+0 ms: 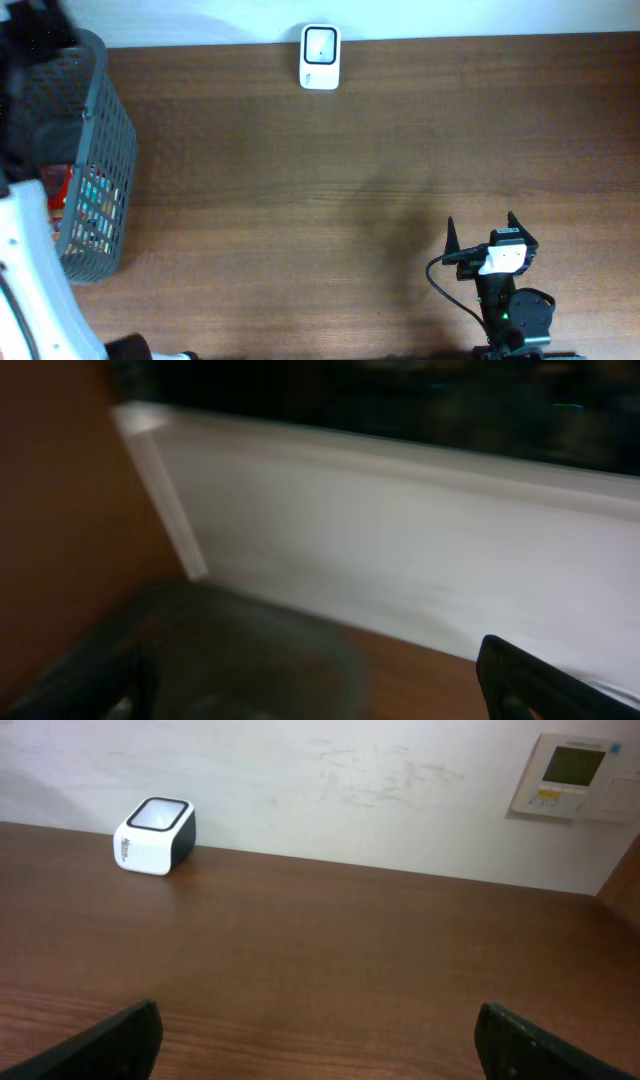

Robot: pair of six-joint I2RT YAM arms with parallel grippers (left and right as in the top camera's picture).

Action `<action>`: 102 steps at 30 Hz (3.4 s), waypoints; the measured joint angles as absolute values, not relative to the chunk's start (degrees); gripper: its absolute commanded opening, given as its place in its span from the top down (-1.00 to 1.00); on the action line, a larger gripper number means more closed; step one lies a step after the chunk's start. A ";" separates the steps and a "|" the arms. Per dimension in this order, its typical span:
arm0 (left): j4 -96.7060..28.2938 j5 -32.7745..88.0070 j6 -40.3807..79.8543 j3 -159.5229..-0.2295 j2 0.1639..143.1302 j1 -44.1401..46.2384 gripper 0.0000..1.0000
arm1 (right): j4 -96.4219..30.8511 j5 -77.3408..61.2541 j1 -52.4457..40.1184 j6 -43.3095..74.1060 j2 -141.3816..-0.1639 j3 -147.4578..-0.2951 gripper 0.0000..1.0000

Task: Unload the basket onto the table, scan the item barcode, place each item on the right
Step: 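Reach into the basket and grasp the green tissue pack with left gripper, then carry the tissue pack out and place it on the table centre, then return the left gripper into the basket and grasp an orange tissue pack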

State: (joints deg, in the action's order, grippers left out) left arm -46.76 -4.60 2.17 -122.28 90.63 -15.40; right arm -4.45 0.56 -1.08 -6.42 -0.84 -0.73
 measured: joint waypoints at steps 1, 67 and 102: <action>-47.81 -5.34 3.11 -122.72 92.16 -19.92 -0.98 | -4.45 0.58 -1.08 -6.44 -0.86 -0.73 -0.97; -96.62 33.45 19.57 -175.11 120.18 -14.85 1.00 | -4.45 0.56 -1.08 -6.46 -0.80 -0.73 -0.97; -93.58 -2.98 5.65 -176.05 134.26 16.05 -0.85 | -4.43 0.58 -1.08 -6.44 -0.80 -0.73 -0.97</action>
